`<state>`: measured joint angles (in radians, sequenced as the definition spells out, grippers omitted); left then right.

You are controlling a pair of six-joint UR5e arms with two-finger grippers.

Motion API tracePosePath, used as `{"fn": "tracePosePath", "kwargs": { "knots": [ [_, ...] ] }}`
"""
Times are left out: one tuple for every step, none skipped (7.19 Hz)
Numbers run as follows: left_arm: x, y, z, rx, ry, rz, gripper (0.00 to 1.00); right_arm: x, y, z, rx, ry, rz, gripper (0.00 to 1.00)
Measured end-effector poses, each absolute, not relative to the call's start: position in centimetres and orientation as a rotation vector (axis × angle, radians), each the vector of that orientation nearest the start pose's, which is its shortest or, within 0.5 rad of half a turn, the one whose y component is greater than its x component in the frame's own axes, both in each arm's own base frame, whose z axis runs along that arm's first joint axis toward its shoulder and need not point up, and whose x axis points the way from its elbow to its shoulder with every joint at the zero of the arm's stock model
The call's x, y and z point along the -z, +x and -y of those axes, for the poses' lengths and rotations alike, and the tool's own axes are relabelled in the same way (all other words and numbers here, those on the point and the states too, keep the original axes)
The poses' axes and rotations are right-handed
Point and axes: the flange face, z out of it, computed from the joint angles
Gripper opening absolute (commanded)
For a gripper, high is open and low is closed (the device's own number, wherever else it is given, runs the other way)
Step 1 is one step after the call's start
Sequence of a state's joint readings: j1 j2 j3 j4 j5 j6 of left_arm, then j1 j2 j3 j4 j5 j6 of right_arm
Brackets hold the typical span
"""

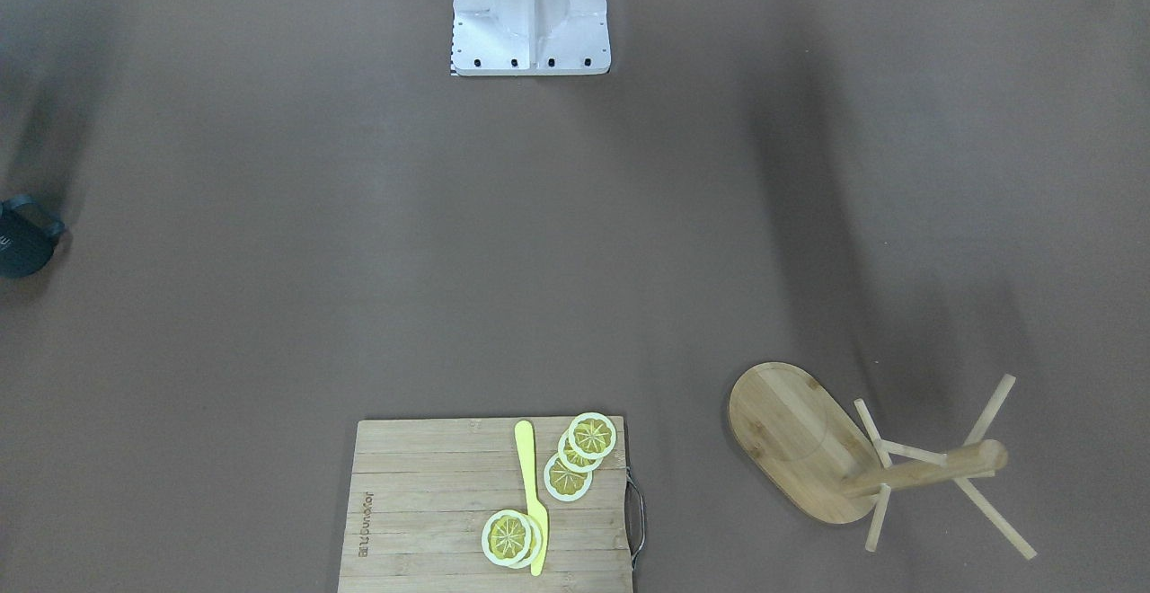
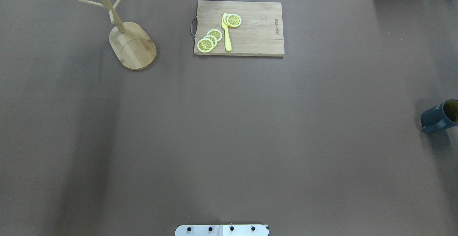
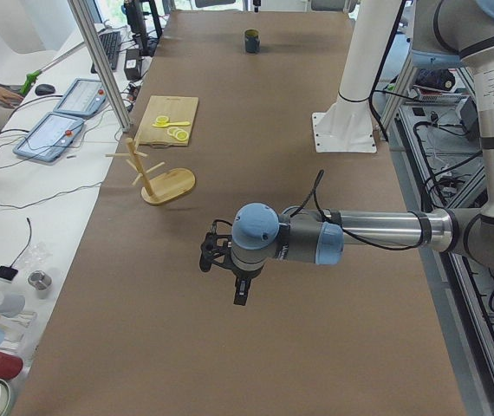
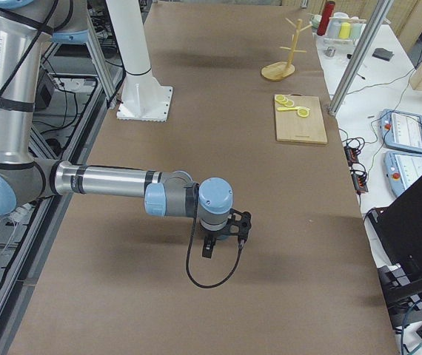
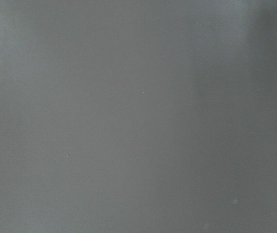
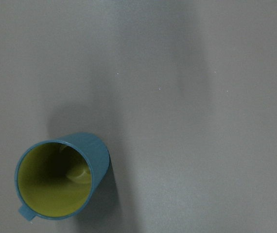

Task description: Hang cup on storage rack

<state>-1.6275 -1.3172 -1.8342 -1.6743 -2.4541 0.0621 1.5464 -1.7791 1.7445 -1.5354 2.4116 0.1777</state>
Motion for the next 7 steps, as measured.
{"fn": "tracePosePath", "kwargs": {
  "knots": [
    [-62.0,-7.9,38.8,-0.057,0.165,-0.875,0.98,-65.8,4.9,40.7,-0.144,-0.084,0.837,1.0],
    [-61.9,-7.9,38.8,-0.06,0.174,-0.874,0.98,-65.8,4.9,40.8,-0.143,-0.082,0.836,1.0],
    [-62.2,-8.0,38.7,-0.059,0.179,-0.874,0.98,-65.7,4.9,40.9,-0.142,-0.079,0.836,1.0],
    [-62.2,-8.1,38.6,-0.059,0.189,-0.873,0.98,-65.7,4.9,40.9,-0.142,-0.08,0.836,1.0],
    [-61.8,-8.3,38.5,-0.061,0.21,-0.872,0.98,-65.6,4.9,41.1,-0.14,-0.077,0.838,1.0],
    [-61.6,-8.5,38.6,-0.069,0.24,-0.865,0.98,-65.2,4.9,41.6,-0.137,-0.069,0.839,1.0],
    [-61.9,-8.6,38.5,-0.082,0.279,-0.858,0.98,-65.2,4.9,42.0,-0.136,-0.068,0.84,1.0]
  ]
}}
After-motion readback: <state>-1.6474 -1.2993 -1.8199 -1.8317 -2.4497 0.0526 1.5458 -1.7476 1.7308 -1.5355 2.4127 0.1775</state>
